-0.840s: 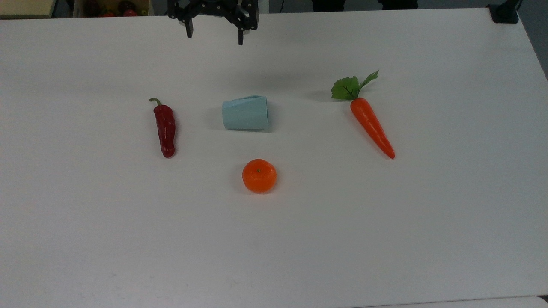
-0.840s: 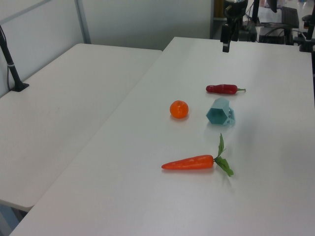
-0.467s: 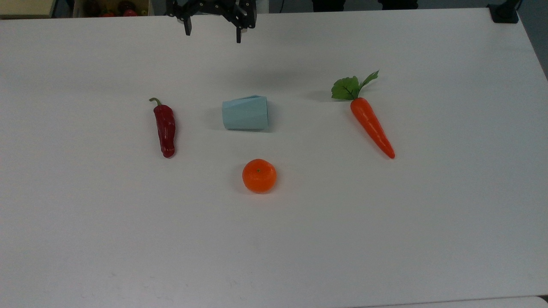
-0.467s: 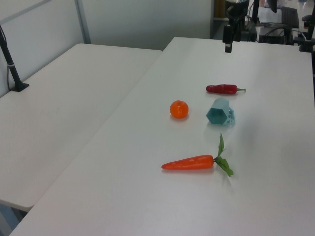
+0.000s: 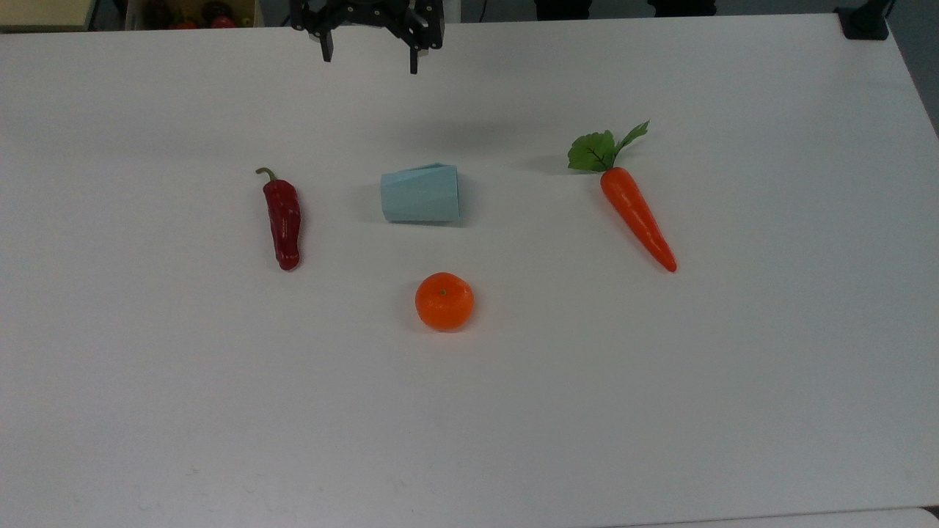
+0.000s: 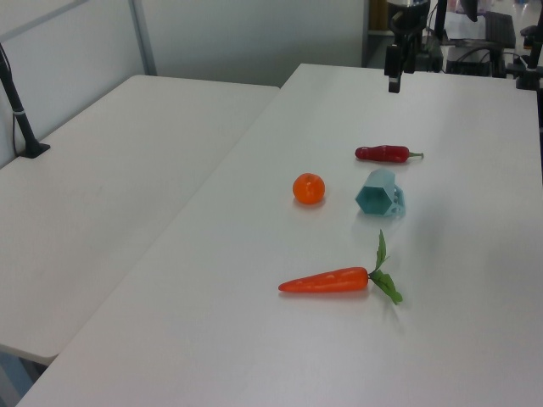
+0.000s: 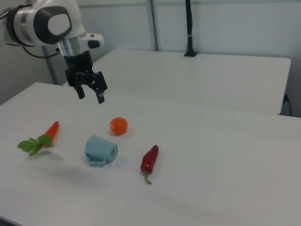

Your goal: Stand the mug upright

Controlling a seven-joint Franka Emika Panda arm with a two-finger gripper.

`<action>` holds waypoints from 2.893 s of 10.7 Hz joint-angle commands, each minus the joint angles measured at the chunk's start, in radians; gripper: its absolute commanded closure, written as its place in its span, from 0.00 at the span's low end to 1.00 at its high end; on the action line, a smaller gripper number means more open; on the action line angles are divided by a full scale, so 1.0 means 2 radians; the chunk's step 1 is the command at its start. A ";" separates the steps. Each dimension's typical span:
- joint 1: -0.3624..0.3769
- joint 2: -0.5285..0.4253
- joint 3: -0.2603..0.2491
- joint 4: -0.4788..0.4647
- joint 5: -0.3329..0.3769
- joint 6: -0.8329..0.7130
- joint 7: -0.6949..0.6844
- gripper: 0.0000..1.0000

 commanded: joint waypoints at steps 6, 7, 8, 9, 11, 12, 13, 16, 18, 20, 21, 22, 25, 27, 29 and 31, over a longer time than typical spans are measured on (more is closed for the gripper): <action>0.092 0.046 0.003 -0.038 -0.111 -0.013 0.066 0.00; 0.102 0.057 0.003 -0.038 -0.126 -0.013 0.079 0.00; 0.112 0.067 0.003 -0.037 -0.138 -0.013 0.090 0.00; 0.115 0.075 0.003 -0.037 -0.151 -0.013 0.101 0.00; 0.132 0.099 0.003 -0.036 -0.175 -0.011 0.129 0.00; 0.141 0.111 0.003 -0.036 -0.193 -0.011 0.154 0.00; 0.151 0.126 0.003 -0.035 -0.208 -0.009 0.178 0.00; 0.175 0.176 0.003 -0.033 -0.285 -0.007 0.263 0.00; 0.179 0.197 0.003 -0.033 -0.331 -0.012 0.316 0.01; 0.179 0.208 0.002 -0.036 -0.368 -0.041 0.319 0.24; 0.179 0.208 0.003 -0.036 -0.369 -0.049 0.318 0.51; 0.179 0.208 0.003 -0.036 -0.369 -0.051 0.318 0.68; 0.176 0.201 0.001 -0.033 -0.369 -0.076 0.305 0.99; 0.174 0.195 0.000 -0.032 -0.369 -0.077 0.295 1.00; 0.174 0.194 0.000 -0.029 -0.369 -0.077 0.294 1.00; 0.168 0.183 0.000 -0.019 -0.360 -0.078 0.268 1.00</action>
